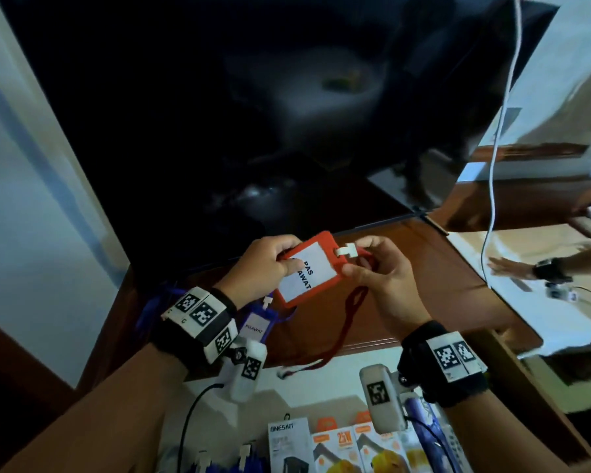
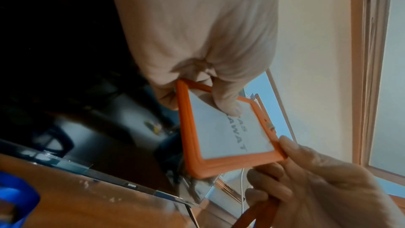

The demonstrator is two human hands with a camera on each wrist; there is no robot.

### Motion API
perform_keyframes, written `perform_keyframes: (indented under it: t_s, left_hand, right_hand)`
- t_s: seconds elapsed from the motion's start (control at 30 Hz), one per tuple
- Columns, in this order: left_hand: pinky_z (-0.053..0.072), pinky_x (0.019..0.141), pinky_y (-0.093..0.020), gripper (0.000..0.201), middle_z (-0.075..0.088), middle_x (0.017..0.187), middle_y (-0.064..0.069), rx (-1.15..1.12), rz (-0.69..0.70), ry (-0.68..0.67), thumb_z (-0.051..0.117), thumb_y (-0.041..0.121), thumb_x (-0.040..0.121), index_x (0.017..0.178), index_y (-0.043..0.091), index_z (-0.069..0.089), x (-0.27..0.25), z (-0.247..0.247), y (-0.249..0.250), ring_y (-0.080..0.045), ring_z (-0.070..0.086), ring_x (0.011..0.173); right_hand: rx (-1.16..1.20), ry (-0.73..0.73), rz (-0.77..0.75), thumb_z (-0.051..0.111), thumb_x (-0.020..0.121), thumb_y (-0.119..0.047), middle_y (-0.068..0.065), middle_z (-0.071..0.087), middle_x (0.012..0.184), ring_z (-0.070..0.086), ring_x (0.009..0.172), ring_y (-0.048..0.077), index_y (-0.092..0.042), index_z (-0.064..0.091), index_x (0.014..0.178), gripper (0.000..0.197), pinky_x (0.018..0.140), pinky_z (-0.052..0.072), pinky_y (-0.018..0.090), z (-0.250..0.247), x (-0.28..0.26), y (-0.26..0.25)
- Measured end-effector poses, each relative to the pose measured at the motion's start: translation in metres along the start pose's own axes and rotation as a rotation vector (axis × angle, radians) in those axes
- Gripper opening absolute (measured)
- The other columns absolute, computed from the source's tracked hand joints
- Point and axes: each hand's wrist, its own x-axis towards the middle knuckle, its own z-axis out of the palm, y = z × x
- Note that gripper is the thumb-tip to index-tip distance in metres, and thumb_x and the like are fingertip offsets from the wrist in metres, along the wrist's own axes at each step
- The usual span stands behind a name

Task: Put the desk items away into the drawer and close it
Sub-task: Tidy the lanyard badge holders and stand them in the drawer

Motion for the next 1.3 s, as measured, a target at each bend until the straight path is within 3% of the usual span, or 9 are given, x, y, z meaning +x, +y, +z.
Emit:
perform_keyframes:
  t_s: [0.13, 0.27, 0.47, 0.57, 0.77, 0.87, 0.97, 1.1, 1.3]
  left_hand:
    - [0.054, 0.067, -0.027, 0.012, 0.069, 0.084, 0.002, -0.106, -0.06, 0.069, 0.056, 0.016, 0.094, 0.09, 0.026, 0.061, -0.003, 0.01, 0.003, -0.013, 0.068, 0.076]
    - [0.057, 0.072, -0.034, 0.009, 0.07, 0.087, -0.003, -0.231, -0.107, 0.176, 0.053, 0.017, 0.095, 0.094, 0.02, 0.062, -0.004, 0.022, 0.008, -0.02, 0.068, 0.08]
    - [0.057, 0.079, -0.034, 0.014, 0.07, 0.097, -0.004, -0.439, -0.169, 0.289, 0.048, 0.021, 0.099, 0.104, 0.016, 0.06, -0.01, 0.044, 0.019, -0.017, 0.068, 0.089]
    - [0.057, 0.076, -0.032, 0.016, 0.069, 0.102, -0.004, -0.525, -0.242, 0.296, 0.048, 0.026, 0.099, 0.111, 0.02, 0.057, -0.015, 0.05, 0.019, -0.017, 0.068, 0.09]
    - [0.056, 0.086, -0.039, 0.029, 0.071, 0.102, -0.002, -0.613, -0.31, 0.172, 0.062, 0.029, 0.089, 0.117, 0.024, 0.058, -0.027, 0.033, 0.013, -0.019, 0.07, 0.093]
    - [0.05, 0.097, -0.044, 0.037, 0.069, 0.109, -0.014, -0.633, -0.28, -0.029, 0.053, 0.039, 0.092, 0.118, 0.015, 0.061, -0.032, 0.01, 0.014, -0.027, 0.066, 0.104]
    - [0.053, 0.088, -0.033, 0.041, 0.069, 0.102, -0.016, -0.643, -0.279, -0.159, 0.054, 0.034, 0.085, 0.11, 0.003, 0.063, -0.037, -0.009, 0.016, -0.028, 0.066, 0.1]
    - [0.056, 0.08, -0.029, 0.024, 0.07, 0.088, -0.009, -0.637, -0.268, -0.248, 0.056, 0.021, 0.08, 0.091, 0.007, 0.071, -0.044, -0.021, 0.009, -0.022, 0.066, 0.09]
    - [0.058, 0.073, -0.027, 0.018, 0.072, 0.092, -0.012, -0.739, -0.341, -0.266, 0.067, 0.007, 0.074, 0.09, 0.008, 0.075, -0.052, -0.021, -0.007, -0.019, 0.071, 0.086]
  right_hand:
    - [0.051, 0.073, 0.005, 0.072, 0.081, -0.012, 0.017, 0.066, 0.104, 0.064, 0.098, 0.039, -0.006, 0.06, 0.11, 0.032, 0.089, 0.052, 0.054, 0.003, -0.01, -0.005]
    - [0.074, 0.107, 0.041, 0.058, 0.091, -0.016, 0.017, 0.067, 0.106, 0.065, 0.1, 0.034, -0.009, 0.062, 0.109, 0.019, 0.087, 0.054, 0.049, 0.014, -0.018, -0.008]
    - [0.078, 0.05, -0.012, 0.055, 0.092, -0.004, 0.003, 0.065, 0.09, 0.06, 0.069, 0.001, 0.0, 0.058, 0.11, 0.018, 0.058, 0.047, 0.013, 0.034, -0.029, 0.003]
    - [0.056, 0.025, -0.024, 0.055, 0.092, -0.001, -0.002, 0.063, 0.083, 0.058, 0.064, -0.002, 0.001, 0.059, 0.107, 0.016, 0.056, 0.044, 0.012, 0.036, -0.03, 0.006]
    - [0.001, -0.096, 0.035, 0.054, 0.094, -0.008, 0.007, 0.064, 0.089, 0.061, 0.081, 0.018, -0.004, 0.059, 0.088, 0.009, 0.066, 0.05, 0.024, 0.025, -0.028, 0.008]
    - [0.069, -0.226, 0.136, 0.054, 0.092, -0.005, 0.015, 0.067, 0.094, 0.066, 0.085, 0.027, -0.001, 0.059, 0.088, 0.007, 0.068, 0.054, 0.027, 0.021, -0.031, 0.005]
    - [0.116, -0.329, 0.218, 0.052, 0.092, 0.0, 0.008, 0.07, 0.085, 0.067, 0.074, 0.016, 0.003, 0.058, 0.087, 0.008, 0.059, 0.05, 0.019, 0.019, -0.035, 0.003]
    - [0.165, -0.414, 0.308, 0.052, 0.09, 0.002, 0.001, 0.07, 0.073, 0.065, 0.062, 0.008, 0.004, 0.058, 0.088, 0.006, 0.054, 0.047, 0.015, 0.019, -0.04, -0.002]
    - [0.19, -0.43, 0.394, 0.06, 0.077, -0.01, 0.016, 0.067, 0.081, 0.063, 0.069, 0.025, -0.011, 0.068, 0.073, 0.009, 0.055, 0.046, 0.023, 0.021, -0.044, -0.001]
